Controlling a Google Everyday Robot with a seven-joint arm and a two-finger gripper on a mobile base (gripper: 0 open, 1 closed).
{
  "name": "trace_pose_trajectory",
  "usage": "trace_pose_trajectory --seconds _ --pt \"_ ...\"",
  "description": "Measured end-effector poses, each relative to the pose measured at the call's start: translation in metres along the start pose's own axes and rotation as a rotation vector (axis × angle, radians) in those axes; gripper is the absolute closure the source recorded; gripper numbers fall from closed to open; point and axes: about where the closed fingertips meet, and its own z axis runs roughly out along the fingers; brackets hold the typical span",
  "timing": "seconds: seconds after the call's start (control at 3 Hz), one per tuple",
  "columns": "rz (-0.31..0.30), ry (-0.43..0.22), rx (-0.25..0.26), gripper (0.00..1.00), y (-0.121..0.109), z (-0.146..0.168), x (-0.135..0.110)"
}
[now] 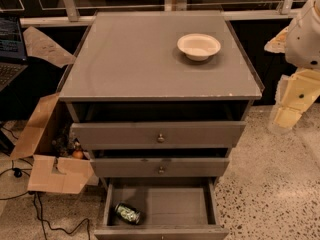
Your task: Place green can into top drawer
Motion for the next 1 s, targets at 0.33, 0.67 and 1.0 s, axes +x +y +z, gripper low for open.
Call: trace_pose_trajectory --seconds 0.33,0.67,1.0 --pt "0.006 -0.004 0.002 0.0 0.0 0.0 0.0" --pt "0.158 -0.101 0.035 0.0 -0.008 0.01 -0.01" --pt "0.352 -0.171 0.044 0.0 -0.016 0.029 -0.02"
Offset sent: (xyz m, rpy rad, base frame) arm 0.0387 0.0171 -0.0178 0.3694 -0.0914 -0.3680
